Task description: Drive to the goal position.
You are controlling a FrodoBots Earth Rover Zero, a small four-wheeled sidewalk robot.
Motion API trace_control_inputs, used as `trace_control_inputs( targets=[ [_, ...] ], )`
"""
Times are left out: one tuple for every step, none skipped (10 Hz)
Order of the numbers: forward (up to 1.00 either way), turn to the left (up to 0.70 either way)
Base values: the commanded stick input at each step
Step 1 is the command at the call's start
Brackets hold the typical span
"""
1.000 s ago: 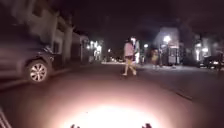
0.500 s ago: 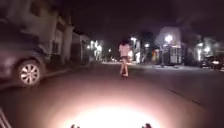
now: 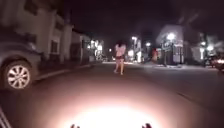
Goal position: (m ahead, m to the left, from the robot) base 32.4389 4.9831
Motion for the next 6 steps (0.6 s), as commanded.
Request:
trace_control_inputs(
  targets=[
    [0.70, 0.00],
    [0.70, 0.00],
    [0.70, 0.00],
    [0.70, 0.00],
    [0.70, 0.00],
    [0.70, 0.00]
  ],
)
